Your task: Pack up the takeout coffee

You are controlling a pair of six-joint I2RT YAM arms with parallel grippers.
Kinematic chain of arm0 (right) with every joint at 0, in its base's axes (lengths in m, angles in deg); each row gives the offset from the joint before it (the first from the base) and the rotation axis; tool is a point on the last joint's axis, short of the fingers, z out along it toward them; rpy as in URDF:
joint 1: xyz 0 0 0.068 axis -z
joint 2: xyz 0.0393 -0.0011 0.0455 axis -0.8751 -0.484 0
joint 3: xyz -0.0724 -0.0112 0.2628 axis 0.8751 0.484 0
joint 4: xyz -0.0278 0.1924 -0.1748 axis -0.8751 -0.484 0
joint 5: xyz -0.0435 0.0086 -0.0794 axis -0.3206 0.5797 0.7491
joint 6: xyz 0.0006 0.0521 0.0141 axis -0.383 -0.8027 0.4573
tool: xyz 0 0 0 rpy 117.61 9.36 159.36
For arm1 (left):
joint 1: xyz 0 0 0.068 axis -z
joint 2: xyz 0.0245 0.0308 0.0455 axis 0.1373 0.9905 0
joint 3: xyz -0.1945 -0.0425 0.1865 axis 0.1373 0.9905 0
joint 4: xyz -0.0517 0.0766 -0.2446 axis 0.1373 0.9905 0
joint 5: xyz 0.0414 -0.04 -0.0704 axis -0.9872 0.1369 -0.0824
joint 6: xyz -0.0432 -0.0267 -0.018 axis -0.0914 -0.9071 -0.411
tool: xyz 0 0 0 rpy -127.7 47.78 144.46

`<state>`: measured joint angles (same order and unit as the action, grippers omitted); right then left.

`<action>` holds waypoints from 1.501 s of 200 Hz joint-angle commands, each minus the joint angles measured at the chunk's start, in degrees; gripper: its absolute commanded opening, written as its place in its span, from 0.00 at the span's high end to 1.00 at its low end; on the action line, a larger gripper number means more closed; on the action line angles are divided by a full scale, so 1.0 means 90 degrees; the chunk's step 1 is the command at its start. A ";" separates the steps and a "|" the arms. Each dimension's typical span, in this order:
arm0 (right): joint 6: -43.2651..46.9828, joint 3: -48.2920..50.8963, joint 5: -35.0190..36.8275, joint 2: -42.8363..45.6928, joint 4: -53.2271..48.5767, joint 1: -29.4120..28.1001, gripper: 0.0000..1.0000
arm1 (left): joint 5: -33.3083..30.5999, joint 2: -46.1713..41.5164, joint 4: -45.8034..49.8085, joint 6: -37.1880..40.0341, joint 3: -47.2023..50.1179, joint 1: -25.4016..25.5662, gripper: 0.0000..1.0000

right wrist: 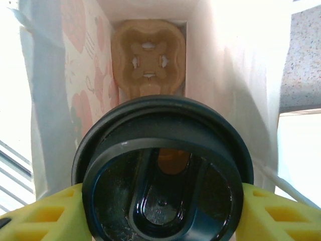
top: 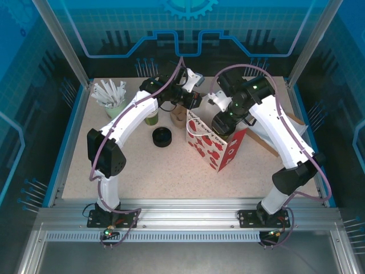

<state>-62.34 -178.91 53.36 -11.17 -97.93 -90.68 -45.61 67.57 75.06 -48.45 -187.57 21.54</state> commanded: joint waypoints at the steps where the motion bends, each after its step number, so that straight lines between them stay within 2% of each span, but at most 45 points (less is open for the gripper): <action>1: 0.0083 0.0143 0.0016 -0.0089 -0.0168 -0.0077 0.63 | 0.0146 0.0065 0.0122 0.0197 -0.0162 0.0042 1.00; 300: -0.0307 0.1731 -0.0241 -0.0278 0.0752 0.0040 0.63 | 0.0080 -0.0189 -0.0151 0.0177 0.0302 0.0031 1.00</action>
<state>-64.11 -164.97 51.94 -13.67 -91.90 -90.62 -45.64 67.48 72.90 -47.51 -186.37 21.54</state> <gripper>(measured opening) 0.622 0.055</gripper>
